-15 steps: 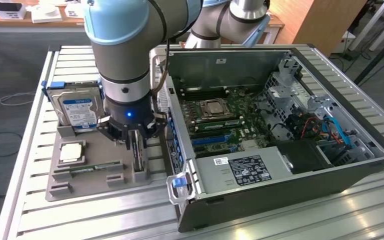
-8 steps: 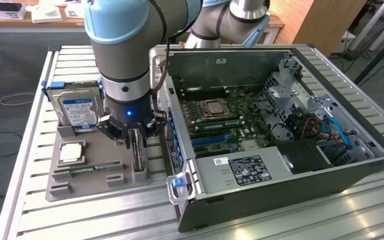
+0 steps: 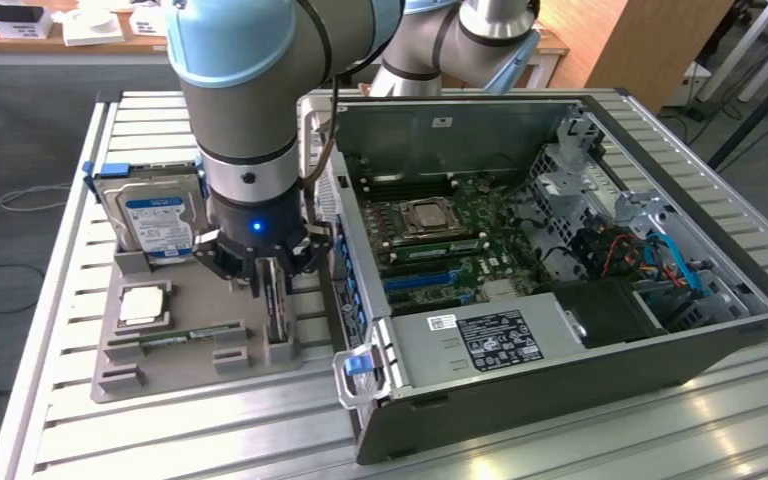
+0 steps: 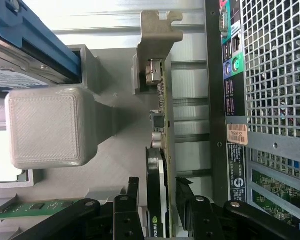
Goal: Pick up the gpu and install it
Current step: 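Pick up the gpu and move the gpu toward the slot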
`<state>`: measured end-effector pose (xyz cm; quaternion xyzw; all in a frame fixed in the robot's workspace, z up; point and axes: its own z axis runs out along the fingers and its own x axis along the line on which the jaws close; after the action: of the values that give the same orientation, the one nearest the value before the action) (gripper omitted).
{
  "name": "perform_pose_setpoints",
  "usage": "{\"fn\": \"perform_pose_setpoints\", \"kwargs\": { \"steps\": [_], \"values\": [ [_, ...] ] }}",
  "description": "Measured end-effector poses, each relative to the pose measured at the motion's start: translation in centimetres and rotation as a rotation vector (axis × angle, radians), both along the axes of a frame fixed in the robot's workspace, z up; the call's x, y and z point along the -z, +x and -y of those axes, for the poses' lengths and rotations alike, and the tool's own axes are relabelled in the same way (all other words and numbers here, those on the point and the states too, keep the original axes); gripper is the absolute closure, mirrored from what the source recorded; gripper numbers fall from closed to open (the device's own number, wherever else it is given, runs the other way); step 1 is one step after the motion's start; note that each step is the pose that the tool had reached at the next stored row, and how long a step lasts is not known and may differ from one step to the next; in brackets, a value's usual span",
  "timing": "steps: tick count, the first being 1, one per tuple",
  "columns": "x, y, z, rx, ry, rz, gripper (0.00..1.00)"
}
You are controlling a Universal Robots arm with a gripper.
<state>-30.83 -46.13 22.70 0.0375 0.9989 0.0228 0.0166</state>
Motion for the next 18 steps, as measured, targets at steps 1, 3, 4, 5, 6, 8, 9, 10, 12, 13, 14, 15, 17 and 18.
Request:
{"fn": "perform_pose_setpoints", "kwargs": {
  "steps": [1,3,4,5,6,8,9,10,12,13,14,15,17,18],
  "values": [
    [0.0,-0.02,0.0,0.0,0.0,0.0,0.57],
    [0.0,-0.09,0.0,0.001,0.0,0.0,0.57],
    [0.0,-0.09,0.0,0.001,0.0,0.0,0.57],
    [0.0,-0.09,0.0,0.001,0.0,0.0,0.57],
    [0.0,-0.1,-0.02,0.001,0.0,0.0001,0.57],
    [0.0,-0.1,-0.06,0.001,0.0,0.0,0.57],
    [0.0,-0.09,-0.09,0.001,0.0,0.0,0.57],
    [0.0,-0.09,-0.1,0.001,0.0,0.0,0.57],
    [0.0,-0.09,-0.11,0.001,0.0,0.0,0.57],
    [0.0,-0.09,-0.11,0.0,0.0,0.0,0.57],
    [0.0,-0.09,-0.11,0.001,0.0003,0.0,0.57],
    [0.0,-0.09,-0.11,0.001,0.0004,0.0001,0.57],
    [0.0,-0.09,-0.11,0.001,0.0005,0.0001,0.57],
    [0.01,-0.09,-0.11,0.001,0.0005,0.0001,0.57]
  ]
}}
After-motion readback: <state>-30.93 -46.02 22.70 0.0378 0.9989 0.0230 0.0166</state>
